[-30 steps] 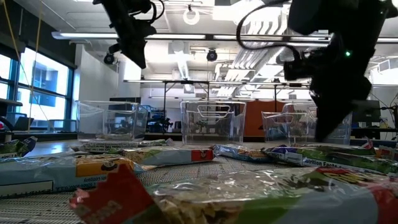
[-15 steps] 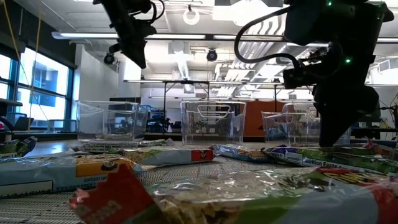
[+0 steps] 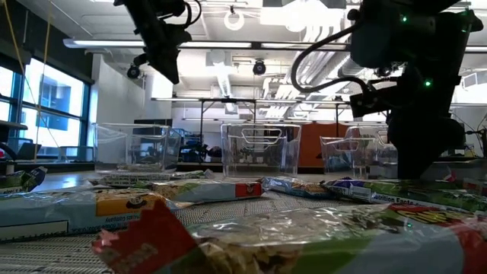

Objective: Pick and place Granola Bars by type
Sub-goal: Put the top right yellow granola bar into the left transparent bin

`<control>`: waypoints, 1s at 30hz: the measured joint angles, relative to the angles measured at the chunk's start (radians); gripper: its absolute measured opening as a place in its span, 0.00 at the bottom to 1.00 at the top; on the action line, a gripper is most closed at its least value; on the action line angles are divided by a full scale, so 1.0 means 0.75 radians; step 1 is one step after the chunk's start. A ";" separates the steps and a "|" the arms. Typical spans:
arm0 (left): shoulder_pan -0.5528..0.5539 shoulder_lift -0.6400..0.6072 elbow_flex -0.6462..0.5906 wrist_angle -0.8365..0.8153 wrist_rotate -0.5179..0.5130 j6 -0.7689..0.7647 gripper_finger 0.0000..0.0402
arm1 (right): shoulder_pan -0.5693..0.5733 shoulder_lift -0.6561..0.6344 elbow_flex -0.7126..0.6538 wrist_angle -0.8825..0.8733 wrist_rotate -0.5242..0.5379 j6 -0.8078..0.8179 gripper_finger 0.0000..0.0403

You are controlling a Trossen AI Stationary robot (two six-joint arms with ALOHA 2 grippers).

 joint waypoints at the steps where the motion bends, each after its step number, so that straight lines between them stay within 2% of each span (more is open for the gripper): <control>1: 0.000 0.000 -0.001 -0.001 0.003 0.000 0.05 | 0.000 0.001 0.001 -0.001 0.003 -0.002 0.39; 7: 0.000 0.000 -0.001 -0.001 0.009 -0.001 0.05 | -0.002 0.003 -0.001 -0.017 0.102 -0.006 0.36; 12: 0.000 0.000 -0.001 0.000 0.009 -0.001 0.05 | -0.013 0.004 -0.002 -0.024 0.115 -0.009 0.27; 18: 0.000 0.001 -0.001 0.000 0.008 0.000 0.05 | -0.013 0.003 0.024 -0.026 -0.026 -0.009 0.08; 22: 0.000 0.001 -0.001 0.005 0.008 -0.001 0.05 | -0.010 0.003 0.080 -0.014 -0.064 -0.086 0.06; 27: 0.000 0.001 -0.001 0.015 0.008 0.000 0.05 | -0.011 0.003 0.229 -0.053 0.076 -0.217 0.09; 30: 0.000 0.001 -0.001 0.014 0.007 0.000 0.05 | -0.018 0.002 0.345 -0.074 0.240 -0.356 0.13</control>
